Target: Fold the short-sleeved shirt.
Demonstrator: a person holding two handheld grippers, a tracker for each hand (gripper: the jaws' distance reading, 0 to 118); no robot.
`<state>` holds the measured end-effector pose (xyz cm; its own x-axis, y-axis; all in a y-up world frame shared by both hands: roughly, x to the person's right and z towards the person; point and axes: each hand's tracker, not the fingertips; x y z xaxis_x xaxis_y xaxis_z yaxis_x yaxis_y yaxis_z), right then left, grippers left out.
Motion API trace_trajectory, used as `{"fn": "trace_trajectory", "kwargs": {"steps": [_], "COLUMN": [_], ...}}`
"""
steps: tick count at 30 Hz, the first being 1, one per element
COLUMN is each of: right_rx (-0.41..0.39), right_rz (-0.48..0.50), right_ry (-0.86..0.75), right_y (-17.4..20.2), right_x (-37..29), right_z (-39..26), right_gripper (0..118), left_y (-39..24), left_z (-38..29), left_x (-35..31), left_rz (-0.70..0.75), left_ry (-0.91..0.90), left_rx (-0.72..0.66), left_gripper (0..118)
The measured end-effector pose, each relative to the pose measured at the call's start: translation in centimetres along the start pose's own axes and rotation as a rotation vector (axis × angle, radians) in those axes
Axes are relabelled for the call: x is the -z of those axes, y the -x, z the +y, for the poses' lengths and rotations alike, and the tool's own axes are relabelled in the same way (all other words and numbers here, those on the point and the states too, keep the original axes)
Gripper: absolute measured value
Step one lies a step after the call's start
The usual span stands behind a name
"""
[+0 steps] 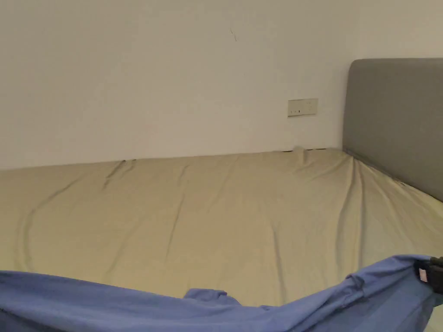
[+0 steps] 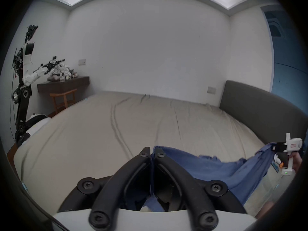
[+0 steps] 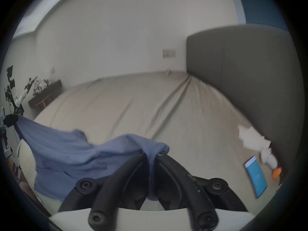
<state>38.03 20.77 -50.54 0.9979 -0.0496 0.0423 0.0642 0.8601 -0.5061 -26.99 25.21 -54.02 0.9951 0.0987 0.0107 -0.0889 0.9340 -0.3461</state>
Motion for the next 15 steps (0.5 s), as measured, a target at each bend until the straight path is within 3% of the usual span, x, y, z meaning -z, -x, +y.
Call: {"fn": "trace_trajectory", "kwargs": {"steps": [3, 8, 12, 15], "right_rx": [-0.089, -0.123, -0.089, -0.151], "right_rz": [-0.031, -0.075, -0.079, -0.135], "right_ry": [-0.13, -0.281, -0.329, -0.387], "right_y": [1.9, 3.7, 4.2, 5.7], "right_x": [-6.1, -12.9, -14.0, -13.1], "right_z": [4.1, 10.6, 15.6, 19.2], "right_gripper": [7, 7, 7, 7], "left_y": [1.3, 4.1, 4.8, 3.8], "left_z": [4.4, 12.2, 16.5, 19.3], "left_x": [-2.9, -6.5, -5.9, -4.3], "left_rz": [0.017, 0.059, 0.096, 0.107], "left_ry": [-0.078, -0.186, -0.208, -0.22], "left_rx": [-0.027, -0.089, -0.095, -0.089], "left_gripper": [1, 1, 1, 1]}}
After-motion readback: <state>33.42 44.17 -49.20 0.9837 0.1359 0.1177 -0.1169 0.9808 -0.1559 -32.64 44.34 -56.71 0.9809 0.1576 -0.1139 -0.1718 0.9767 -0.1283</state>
